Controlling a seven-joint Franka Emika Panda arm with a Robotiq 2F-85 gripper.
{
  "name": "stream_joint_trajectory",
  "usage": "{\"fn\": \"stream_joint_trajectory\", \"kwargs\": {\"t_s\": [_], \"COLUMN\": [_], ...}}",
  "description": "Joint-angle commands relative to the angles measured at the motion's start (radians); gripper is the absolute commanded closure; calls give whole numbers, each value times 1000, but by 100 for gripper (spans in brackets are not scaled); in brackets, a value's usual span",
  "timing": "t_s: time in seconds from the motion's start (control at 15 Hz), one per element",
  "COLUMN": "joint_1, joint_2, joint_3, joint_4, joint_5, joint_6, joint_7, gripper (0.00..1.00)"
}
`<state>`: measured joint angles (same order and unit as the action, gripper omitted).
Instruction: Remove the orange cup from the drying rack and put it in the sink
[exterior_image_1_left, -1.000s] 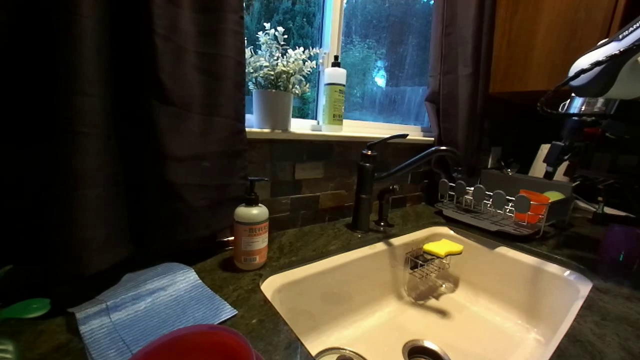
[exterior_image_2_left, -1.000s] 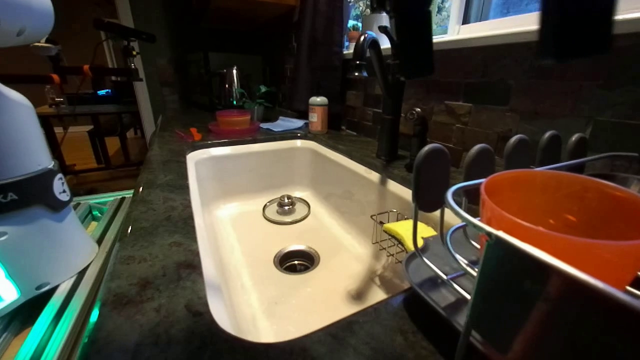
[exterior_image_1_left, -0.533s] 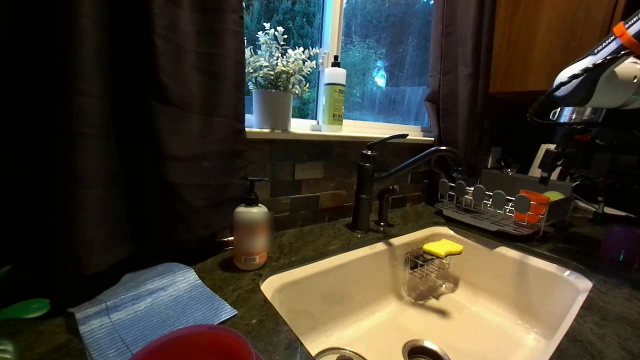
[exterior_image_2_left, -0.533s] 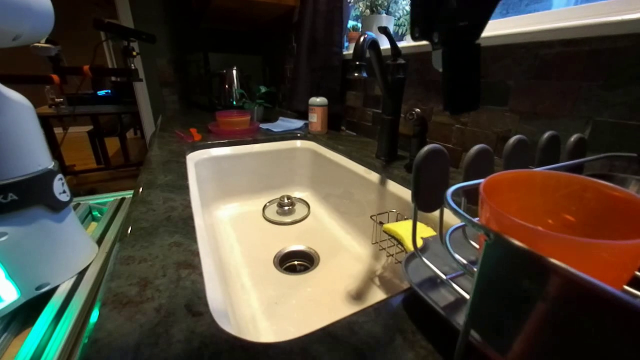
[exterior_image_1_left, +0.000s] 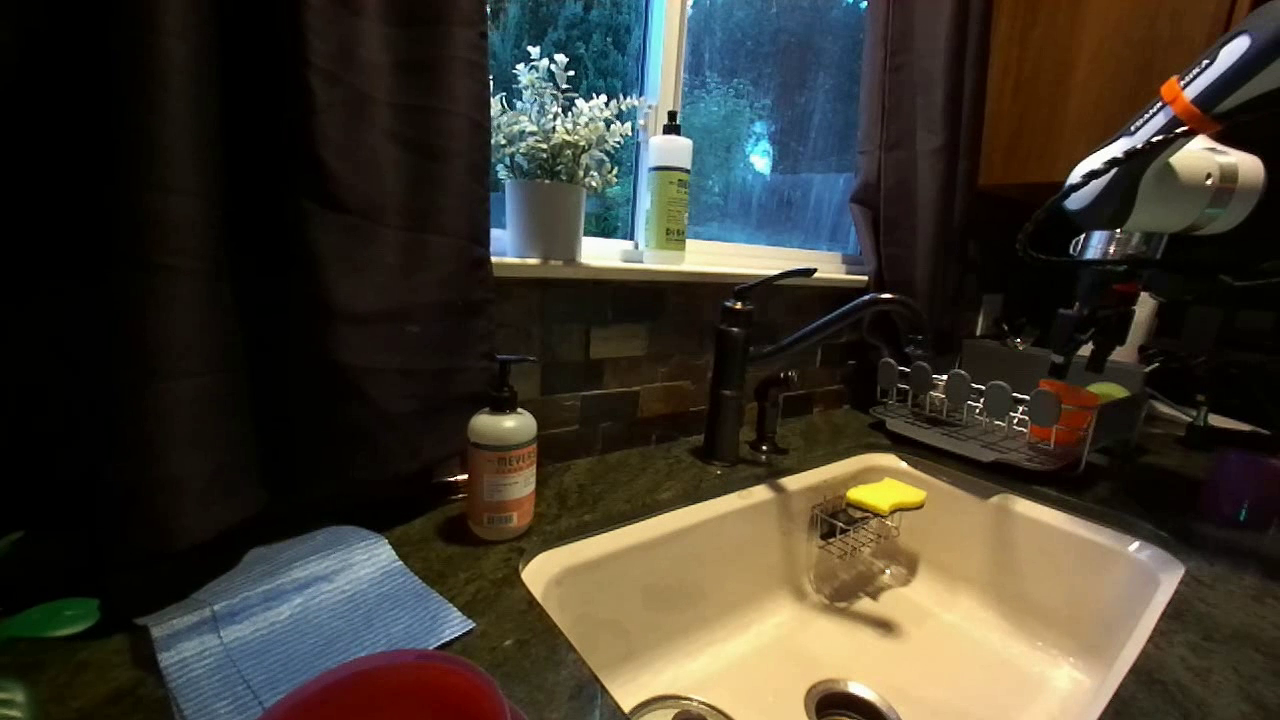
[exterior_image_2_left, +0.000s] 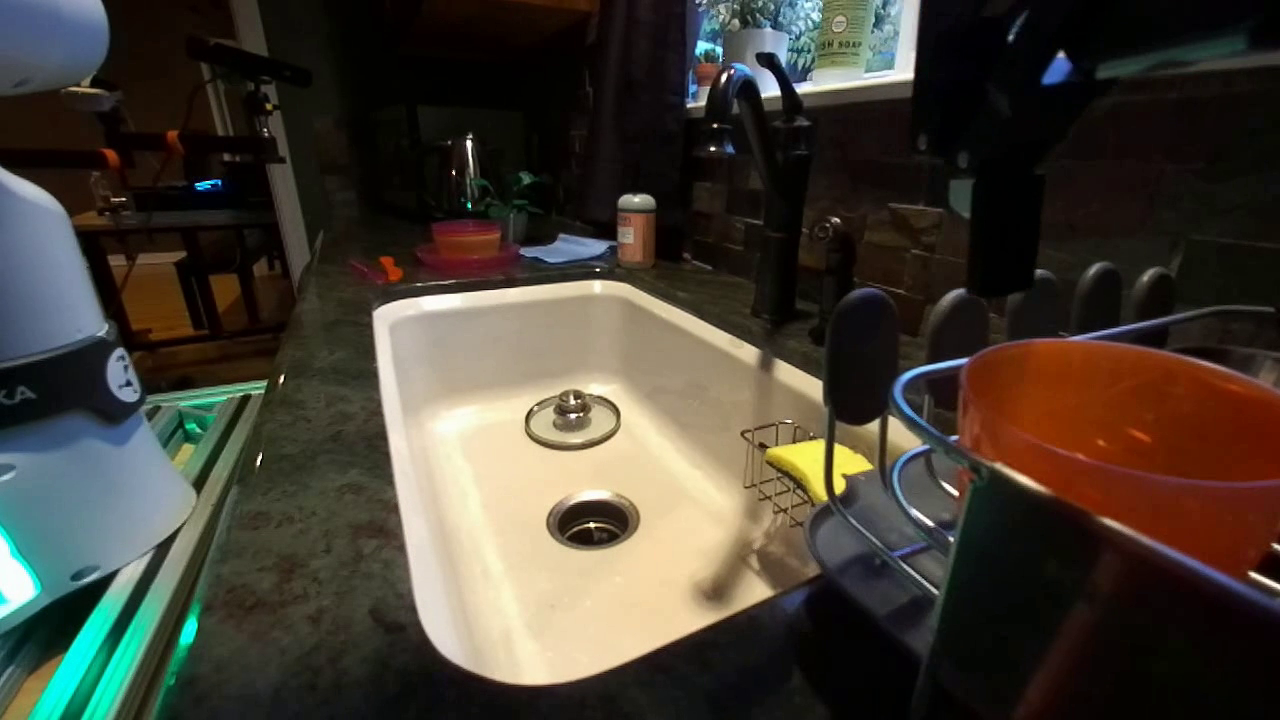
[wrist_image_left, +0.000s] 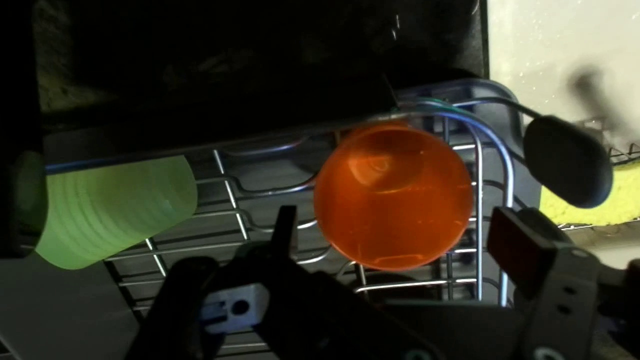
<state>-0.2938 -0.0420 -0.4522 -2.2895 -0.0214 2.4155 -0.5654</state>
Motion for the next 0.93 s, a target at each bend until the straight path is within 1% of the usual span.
{"fn": "stream_joint_trajectory", "kwargs": {"t_s": [0.0, 0.07, 0.13, 0.2, 0.33, 0.53, 0.73, 0.8, 0.87], "joint_1": [-26, -30, -34, -38, -43, -46, -43, -43, -43], "joint_2": [50, 56, 60, 63, 64, 68, 80, 86, 94], "joint_3": [28, 32, 35, 38, 45, 54, 62, 64, 67], "joint_4": [43, 48, 55, 62, 73, 97, 131, 139, 148], "joint_5": [43, 43, 40, 39, 46, 49, 42, 49, 52], "joint_6": [-3, -3, -8, -16, -48, -128, -212, -224, -224], "joint_7": [-6, -3, 3, 10, 30, 96, 227, 261, 303], "gripper": [11, 8, 9, 3, 0, 0, 0, 1, 10]}}
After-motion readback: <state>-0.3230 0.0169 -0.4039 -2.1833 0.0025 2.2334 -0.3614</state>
